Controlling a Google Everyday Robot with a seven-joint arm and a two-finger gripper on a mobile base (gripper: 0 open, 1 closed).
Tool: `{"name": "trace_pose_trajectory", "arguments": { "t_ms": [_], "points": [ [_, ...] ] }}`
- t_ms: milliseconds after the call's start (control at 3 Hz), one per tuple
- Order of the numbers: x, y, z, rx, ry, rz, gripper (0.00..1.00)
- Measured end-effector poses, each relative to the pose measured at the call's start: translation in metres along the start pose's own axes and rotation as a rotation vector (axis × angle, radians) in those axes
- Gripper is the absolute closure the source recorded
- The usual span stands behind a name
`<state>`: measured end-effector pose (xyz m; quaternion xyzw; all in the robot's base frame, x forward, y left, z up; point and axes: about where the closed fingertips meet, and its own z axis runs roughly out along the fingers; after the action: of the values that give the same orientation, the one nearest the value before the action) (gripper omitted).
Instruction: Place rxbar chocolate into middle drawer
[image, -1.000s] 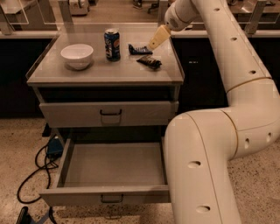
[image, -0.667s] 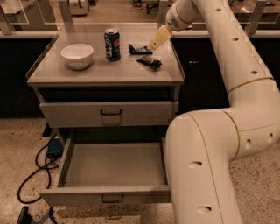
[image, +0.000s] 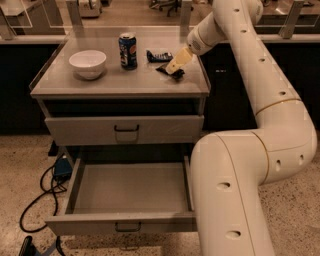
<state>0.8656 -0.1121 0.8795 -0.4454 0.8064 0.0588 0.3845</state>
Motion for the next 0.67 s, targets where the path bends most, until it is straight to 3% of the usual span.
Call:
{"name": "trace_pose_trajectory", "arguments": {
  "t_ms": [333,667],
  "points": [
    [0.0,0.0,0.0,0.0,0.0,0.0,0.0],
    [0.011,0.017,0.017,-0.072,0.011,0.018,0.0]
  ]
}}
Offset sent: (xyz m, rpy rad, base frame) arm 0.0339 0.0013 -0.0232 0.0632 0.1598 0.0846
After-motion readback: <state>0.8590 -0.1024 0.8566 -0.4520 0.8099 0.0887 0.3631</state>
